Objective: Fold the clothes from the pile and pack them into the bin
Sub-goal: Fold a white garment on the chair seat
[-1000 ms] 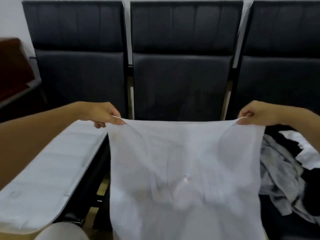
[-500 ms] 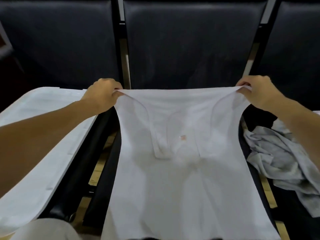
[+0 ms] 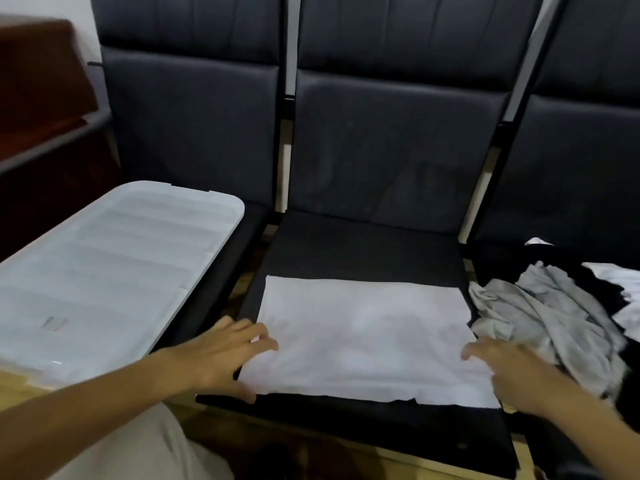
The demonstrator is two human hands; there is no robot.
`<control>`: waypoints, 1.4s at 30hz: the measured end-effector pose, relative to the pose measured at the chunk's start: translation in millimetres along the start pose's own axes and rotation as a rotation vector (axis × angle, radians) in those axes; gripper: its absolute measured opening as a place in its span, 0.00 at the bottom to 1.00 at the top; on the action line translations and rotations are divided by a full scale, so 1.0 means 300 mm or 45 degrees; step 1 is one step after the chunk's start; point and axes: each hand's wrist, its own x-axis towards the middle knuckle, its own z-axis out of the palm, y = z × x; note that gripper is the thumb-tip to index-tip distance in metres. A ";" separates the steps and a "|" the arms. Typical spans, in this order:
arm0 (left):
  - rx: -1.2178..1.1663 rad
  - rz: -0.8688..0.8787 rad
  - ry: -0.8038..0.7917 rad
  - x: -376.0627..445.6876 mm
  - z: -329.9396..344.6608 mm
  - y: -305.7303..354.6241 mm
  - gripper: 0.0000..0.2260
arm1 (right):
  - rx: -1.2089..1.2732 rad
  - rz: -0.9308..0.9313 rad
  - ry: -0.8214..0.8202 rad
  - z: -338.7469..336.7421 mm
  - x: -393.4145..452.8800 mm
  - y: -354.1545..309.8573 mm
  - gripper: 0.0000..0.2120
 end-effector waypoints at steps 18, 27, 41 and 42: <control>-0.502 -0.191 0.334 0.144 -0.088 0.162 0.17 | 1.212 0.008 0.560 0.038 0.110 -0.690 0.10; -0.723 -0.271 0.735 0.579 -0.230 0.156 0.08 | 1.252 0.313 0.597 0.007 0.016 -0.334 0.05; -0.613 -0.347 -0.278 1.094 -0.238 0.490 0.34 | 0.904 0.774 0.200 0.268 0.056 0.045 0.30; -0.723 -0.343 -0.266 1.067 -0.253 0.472 0.27 | 0.841 0.817 0.207 0.266 0.063 0.037 0.32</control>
